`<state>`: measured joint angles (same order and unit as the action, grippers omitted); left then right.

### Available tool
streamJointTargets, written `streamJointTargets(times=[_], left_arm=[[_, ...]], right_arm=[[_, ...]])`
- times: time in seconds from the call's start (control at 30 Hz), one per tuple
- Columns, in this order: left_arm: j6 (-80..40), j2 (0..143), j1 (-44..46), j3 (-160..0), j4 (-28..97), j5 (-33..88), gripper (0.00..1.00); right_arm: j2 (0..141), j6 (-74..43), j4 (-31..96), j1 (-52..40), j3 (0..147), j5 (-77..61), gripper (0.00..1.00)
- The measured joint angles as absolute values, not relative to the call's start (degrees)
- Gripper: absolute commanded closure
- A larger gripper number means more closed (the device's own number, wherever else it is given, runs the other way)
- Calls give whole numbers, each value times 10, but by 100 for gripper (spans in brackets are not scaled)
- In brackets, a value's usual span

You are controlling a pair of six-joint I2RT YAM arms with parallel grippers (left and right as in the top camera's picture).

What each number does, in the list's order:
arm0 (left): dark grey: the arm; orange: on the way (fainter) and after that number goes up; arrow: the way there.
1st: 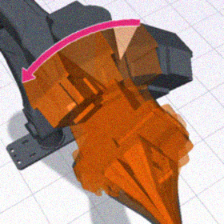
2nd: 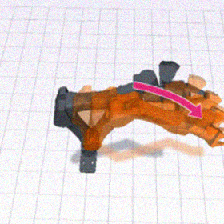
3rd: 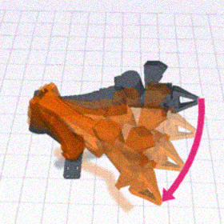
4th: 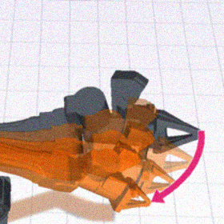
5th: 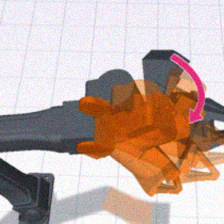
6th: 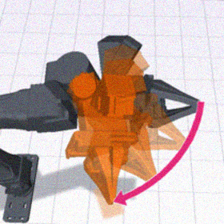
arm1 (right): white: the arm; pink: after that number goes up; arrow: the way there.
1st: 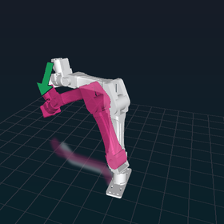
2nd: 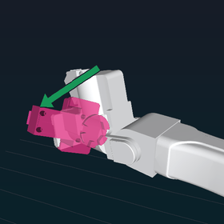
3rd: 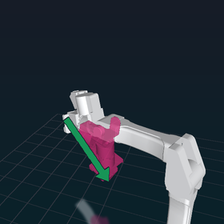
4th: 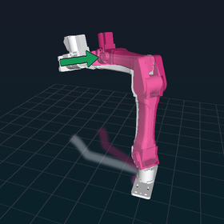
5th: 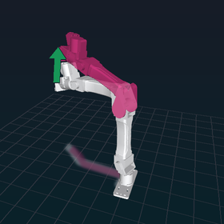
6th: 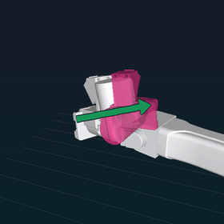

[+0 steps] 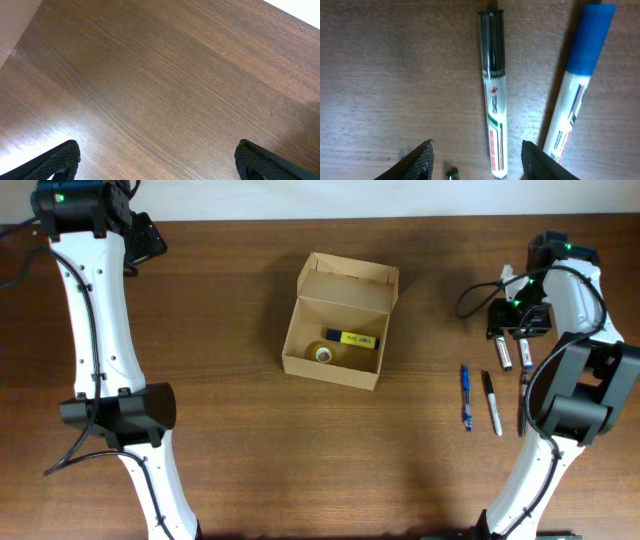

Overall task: Pack container
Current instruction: 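Move the right gripper back over the black marker and lower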

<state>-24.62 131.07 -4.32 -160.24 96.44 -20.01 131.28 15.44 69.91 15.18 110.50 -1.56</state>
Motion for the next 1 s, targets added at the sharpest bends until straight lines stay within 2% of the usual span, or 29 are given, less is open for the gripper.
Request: streamJointTargets(times=[0.27,0.5,0.63,1.0], left_arm=[[-246,1311,-43,-1602,964,-200,0],[-246,1311,-43,-1602,964,-200,0],[-246,1311,-43,-1602,964,-200,0],[-246,1311,-43,-1602,964,-200,0]], right_arm=[[1329,177,688,152,1105,-15,44],[1353,183,686,152,1105,-15,52],[1357,184,681,151,1105,-13,68],[1357,180,667,150,1105,-4,68]])
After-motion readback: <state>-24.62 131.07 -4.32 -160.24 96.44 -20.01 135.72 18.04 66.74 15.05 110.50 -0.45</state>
